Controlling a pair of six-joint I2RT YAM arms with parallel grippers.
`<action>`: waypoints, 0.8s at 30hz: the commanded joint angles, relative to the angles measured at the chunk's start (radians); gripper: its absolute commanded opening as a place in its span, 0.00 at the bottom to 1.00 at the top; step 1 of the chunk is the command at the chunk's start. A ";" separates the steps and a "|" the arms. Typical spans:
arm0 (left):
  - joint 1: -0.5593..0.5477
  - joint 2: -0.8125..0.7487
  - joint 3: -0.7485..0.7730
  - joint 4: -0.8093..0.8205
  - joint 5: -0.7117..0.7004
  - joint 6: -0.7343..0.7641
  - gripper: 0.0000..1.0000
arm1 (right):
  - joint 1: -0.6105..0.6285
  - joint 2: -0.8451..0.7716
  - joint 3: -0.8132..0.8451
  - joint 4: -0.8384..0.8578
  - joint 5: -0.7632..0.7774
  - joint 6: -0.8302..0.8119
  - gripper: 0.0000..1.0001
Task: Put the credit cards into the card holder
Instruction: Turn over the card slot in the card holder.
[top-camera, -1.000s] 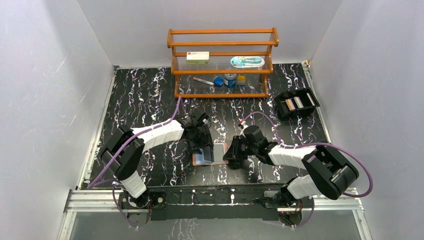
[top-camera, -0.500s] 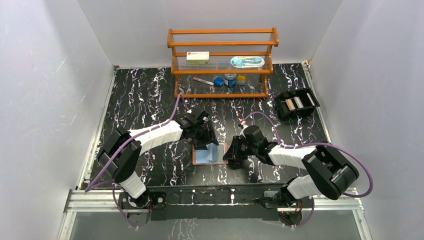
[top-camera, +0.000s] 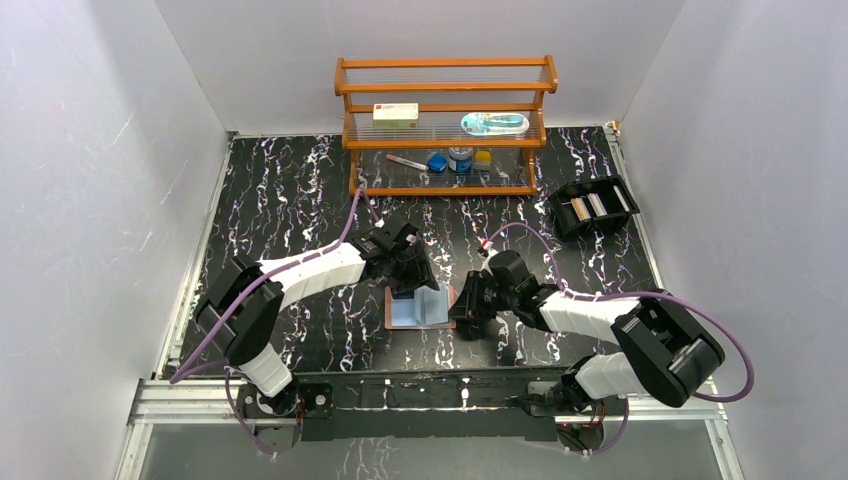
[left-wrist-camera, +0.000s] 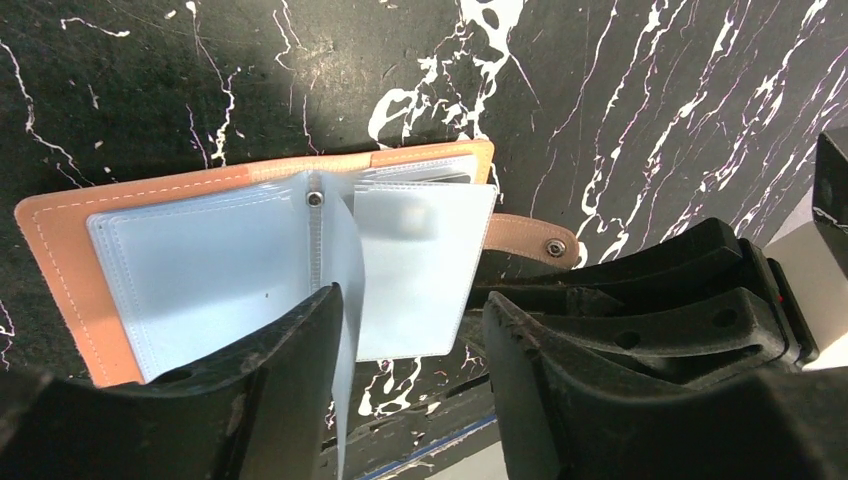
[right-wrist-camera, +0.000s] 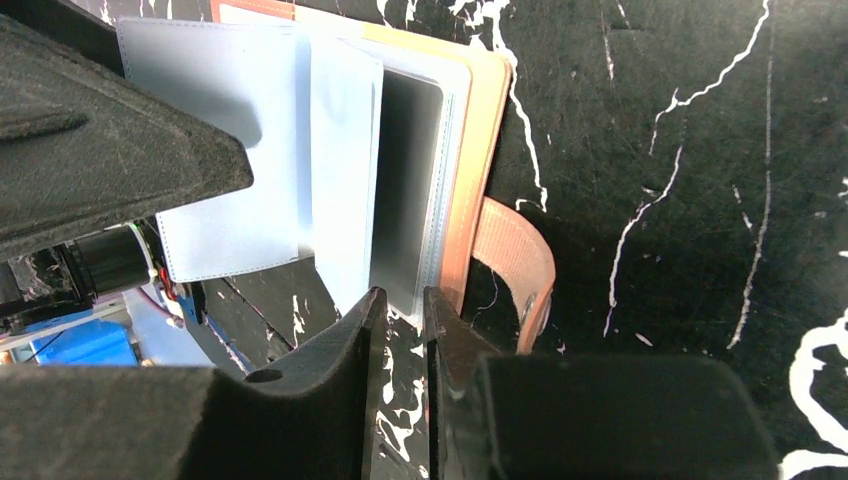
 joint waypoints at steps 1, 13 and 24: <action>-0.005 -0.065 -0.008 -0.022 -0.012 -0.001 0.50 | 0.004 -0.036 0.017 -0.013 0.011 -0.020 0.28; -0.005 -0.068 0.037 -0.234 -0.188 0.042 0.43 | 0.004 -0.114 0.055 -0.131 0.070 -0.051 0.36; -0.005 -0.090 0.065 -0.331 -0.290 0.074 0.44 | -0.010 -0.158 0.161 -0.253 0.160 -0.175 0.40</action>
